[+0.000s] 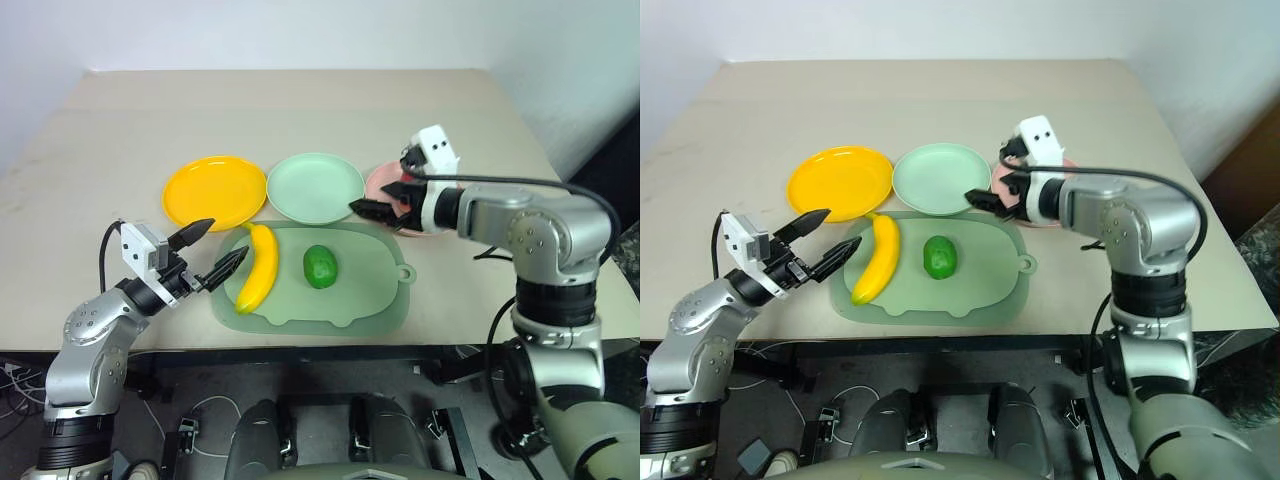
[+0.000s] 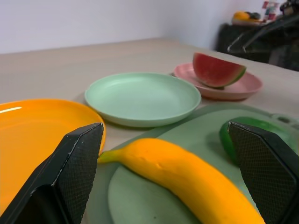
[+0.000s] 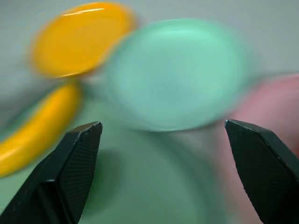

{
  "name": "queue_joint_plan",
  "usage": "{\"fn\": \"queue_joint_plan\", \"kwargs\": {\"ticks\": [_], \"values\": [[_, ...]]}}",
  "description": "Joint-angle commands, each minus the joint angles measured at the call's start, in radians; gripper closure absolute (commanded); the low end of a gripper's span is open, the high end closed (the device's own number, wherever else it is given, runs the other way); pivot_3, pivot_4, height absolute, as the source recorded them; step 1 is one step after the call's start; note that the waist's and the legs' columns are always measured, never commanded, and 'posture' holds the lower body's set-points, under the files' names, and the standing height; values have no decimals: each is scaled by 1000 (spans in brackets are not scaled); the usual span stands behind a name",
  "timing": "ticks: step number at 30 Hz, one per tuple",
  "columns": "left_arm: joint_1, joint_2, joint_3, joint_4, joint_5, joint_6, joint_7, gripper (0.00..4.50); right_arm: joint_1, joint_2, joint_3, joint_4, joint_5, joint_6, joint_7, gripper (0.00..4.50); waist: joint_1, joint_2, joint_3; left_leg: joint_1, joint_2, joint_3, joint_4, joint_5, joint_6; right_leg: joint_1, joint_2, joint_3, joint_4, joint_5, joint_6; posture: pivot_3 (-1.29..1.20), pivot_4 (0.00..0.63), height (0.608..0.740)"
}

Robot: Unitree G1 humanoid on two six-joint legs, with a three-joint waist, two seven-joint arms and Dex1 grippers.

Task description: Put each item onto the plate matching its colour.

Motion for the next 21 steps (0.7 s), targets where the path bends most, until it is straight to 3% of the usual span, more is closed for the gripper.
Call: {"fn": "queue_joint_plan", "kwargs": {"ticks": [1, 9, 21], "values": [[6, 24, 25, -34, -22, -1, -23, 0, 42, 52, -57, -100, 73, 68, -8, 59, 1, 0, 0, 0, 0, 0, 0, 0, 0, 0, 0, 0, 0, 0, 0, 0, 150, 695], [-8, 32, 16, -21, -13, -3, -25, 0, 131, 204, -19, -156, 89, 161, -81, 59, -1, 0, 0, 0, 0, 0, 0, 0, 0, 0, 0, 0, 0, 0, 0, 0, 150, 695], [-16, 28, 14, -12, 2, -8, -13, 0, 142, 288, 63, -40, -5, 116, -160, 59, -3, 0, 0, 0, 0, 0, 0, 0, 0, 0, 0, 0, 0, 0, 0, 0, 150, 695]]}}
